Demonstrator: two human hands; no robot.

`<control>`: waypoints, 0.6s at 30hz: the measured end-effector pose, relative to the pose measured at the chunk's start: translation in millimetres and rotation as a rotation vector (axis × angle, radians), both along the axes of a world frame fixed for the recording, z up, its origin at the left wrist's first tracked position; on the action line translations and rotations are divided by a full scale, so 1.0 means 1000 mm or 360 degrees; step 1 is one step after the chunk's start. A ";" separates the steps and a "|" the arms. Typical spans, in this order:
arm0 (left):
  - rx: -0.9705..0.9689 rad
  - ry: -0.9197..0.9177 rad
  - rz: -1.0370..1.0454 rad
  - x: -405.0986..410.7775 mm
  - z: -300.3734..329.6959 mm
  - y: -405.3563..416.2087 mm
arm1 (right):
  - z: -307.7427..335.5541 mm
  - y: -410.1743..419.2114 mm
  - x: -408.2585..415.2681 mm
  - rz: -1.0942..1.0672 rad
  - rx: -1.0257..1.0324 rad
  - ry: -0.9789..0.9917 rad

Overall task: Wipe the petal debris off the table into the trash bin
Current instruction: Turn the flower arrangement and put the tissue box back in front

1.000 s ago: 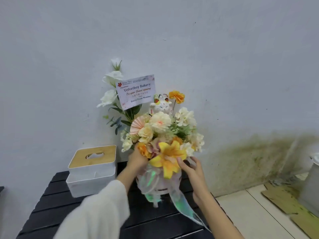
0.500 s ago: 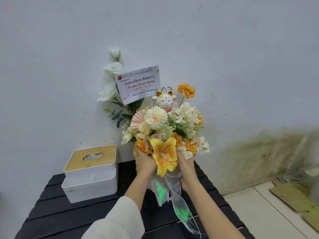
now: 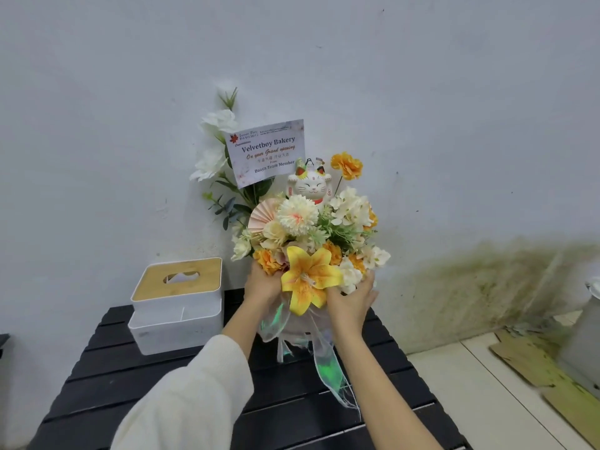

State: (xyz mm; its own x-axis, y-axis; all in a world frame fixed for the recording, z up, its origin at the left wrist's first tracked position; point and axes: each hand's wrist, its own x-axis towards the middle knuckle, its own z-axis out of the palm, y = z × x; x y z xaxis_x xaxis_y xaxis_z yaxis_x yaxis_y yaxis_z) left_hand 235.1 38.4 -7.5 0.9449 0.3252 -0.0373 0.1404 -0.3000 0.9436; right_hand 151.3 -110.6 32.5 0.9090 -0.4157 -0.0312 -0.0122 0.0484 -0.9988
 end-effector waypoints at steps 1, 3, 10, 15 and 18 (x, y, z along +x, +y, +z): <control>0.0054 0.0018 -0.0026 0.012 -0.009 0.007 | 0.003 0.004 -0.005 -0.0067 -0.0116 -0.0151; 0.0172 0.0059 -0.0064 -0.003 0.004 0.012 | 0.012 0.013 -0.016 -0.0203 -0.0377 -0.0439; 0.0349 -0.0303 0.0368 -0.102 0.062 0.062 | 0.026 0.092 -0.047 0.0197 -0.1118 -0.1329; 0.0744 -0.0072 0.0510 -0.131 0.043 0.128 | -0.005 0.135 -0.048 0.0734 -0.0851 -0.0923; 0.0879 0.0171 0.0449 -0.134 0.026 0.150 | -0.024 0.150 -0.035 0.0826 -0.0726 -0.0670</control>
